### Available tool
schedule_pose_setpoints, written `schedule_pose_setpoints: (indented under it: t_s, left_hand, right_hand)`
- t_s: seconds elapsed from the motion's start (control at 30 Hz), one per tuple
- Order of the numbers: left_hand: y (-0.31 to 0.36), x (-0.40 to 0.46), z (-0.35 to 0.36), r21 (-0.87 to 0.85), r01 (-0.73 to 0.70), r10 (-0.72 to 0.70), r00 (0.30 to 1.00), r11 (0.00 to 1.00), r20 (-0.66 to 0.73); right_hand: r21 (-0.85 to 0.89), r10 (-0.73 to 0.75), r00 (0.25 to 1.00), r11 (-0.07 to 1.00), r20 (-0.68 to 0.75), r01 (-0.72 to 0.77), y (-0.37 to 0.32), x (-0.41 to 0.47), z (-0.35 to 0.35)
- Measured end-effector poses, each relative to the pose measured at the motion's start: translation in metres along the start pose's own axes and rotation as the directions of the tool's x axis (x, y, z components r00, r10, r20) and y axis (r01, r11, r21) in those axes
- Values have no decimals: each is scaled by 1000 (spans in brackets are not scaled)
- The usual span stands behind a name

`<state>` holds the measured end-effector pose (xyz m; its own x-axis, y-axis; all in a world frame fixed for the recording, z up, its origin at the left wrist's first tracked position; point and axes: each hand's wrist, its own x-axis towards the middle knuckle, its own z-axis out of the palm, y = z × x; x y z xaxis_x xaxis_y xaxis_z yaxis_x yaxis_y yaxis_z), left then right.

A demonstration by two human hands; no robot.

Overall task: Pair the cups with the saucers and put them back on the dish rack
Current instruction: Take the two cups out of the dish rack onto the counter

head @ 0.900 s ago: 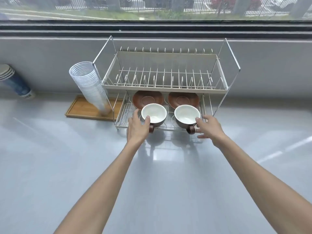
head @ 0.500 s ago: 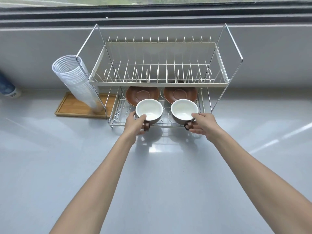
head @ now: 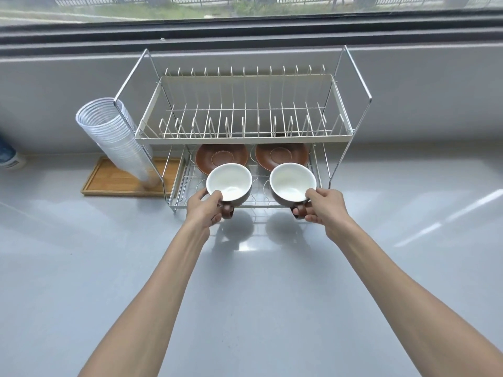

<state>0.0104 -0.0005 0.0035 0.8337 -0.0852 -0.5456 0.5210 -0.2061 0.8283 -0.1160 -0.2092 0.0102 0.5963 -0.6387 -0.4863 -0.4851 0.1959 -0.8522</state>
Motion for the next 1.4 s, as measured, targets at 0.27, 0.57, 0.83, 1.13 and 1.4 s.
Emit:
schedule_pose_setpoints:
  t_s: [0.27, 0.57, 0.83, 1.13, 1.4]
  left_hand:
    - [-17, -58, 4, 27, -38, 35, 996, 999, 84]
    - [-52, -97, 70, 112, 19, -51, 957, 994, 285]
    - [-74, -97, 144, 184, 14, -81, 929, 983, 362]
    - [-87, -94, 200, 229, -1, -91, 916, 973, 390]
    - [-96, -95, 212, 256, -1, -103, 915, 967, 390]
  right_hand:
    - [32, 49, 999, 998, 1, -49, 33, -45, -43]
    - [122, 111, 971, 989, -210, -86, 77, -65, -114]
    - [213, 174, 908, 972, -382, -97, 101, -64, -165]
    - [320, 260, 844, 941, -469, -112, 128, -53, -195]
    - [367, 277, 833, 925, -479, -96, 138, -52, -197]
